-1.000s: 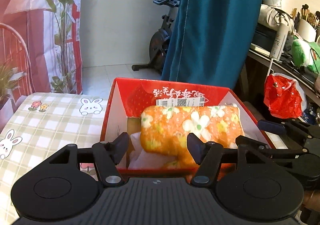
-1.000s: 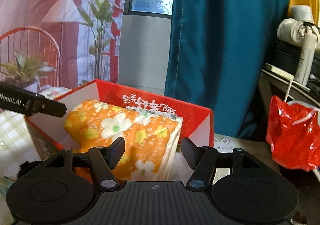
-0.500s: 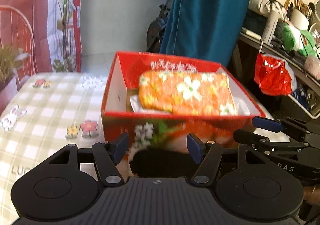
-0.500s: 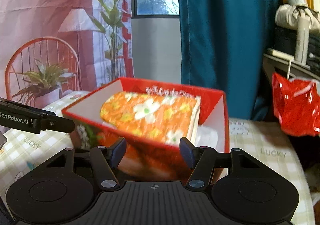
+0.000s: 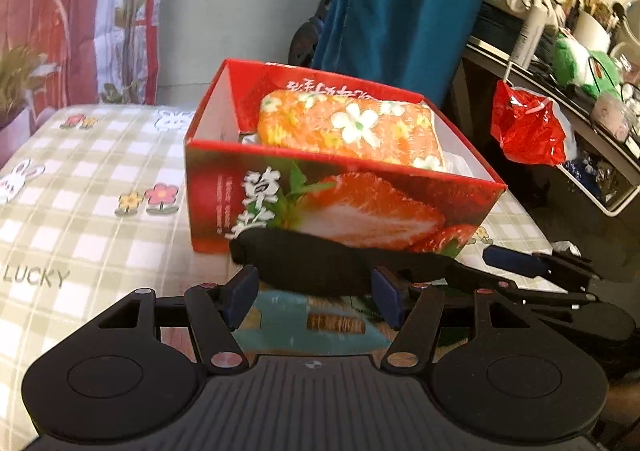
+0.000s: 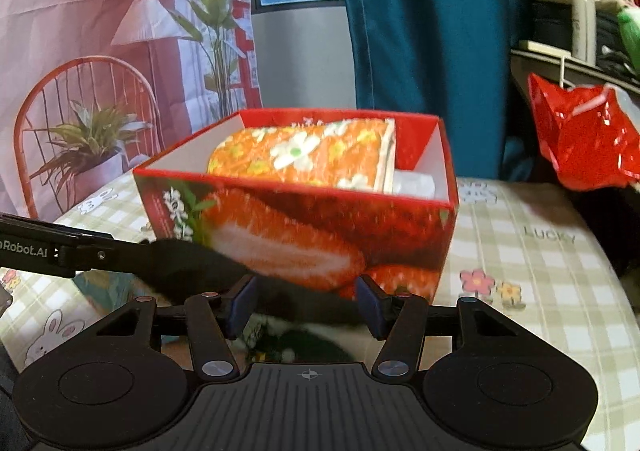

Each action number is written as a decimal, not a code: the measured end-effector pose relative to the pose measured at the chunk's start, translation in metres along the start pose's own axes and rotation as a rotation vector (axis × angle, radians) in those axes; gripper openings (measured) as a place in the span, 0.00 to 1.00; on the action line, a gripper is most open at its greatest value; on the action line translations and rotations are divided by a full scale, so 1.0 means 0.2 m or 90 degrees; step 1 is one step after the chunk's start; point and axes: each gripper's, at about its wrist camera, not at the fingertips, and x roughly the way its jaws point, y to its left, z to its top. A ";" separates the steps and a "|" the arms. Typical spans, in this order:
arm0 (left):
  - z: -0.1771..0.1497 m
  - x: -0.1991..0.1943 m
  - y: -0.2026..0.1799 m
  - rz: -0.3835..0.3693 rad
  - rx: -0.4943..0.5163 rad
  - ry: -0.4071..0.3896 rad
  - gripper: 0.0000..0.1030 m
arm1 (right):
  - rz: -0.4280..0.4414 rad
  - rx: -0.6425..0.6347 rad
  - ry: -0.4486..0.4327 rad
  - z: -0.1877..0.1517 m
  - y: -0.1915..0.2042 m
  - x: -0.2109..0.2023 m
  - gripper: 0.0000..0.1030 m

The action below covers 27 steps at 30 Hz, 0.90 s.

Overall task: Organize soft objects
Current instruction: 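Move the right tool to the pile and grasp the blue snack bag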

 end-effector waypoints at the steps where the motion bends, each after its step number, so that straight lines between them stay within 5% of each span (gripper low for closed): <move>1: -0.01 0.00 0.01 0.000 -0.007 0.000 0.63 | 0.000 0.000 0.001 -0.01 0.00 -0.01 0.50; 15: 0.00 0.03 0.28 0.003 -0.110 0.022 0.49 | 0.077 -0.036 0.005 0.00 0.16 -0.05 0.47; 19: -0.02 0.05 0.28 -0.021 -0.107 0.038 0.39 | 0.108 -0.057 0.019 0.02 0.22 -0.02 0.47; 27: -0.07 0.08 0.22 -0.039 -0.081 0.052 0.39 | 0.155 -0.082 0.058 -0.01 0.32 0.02 0.47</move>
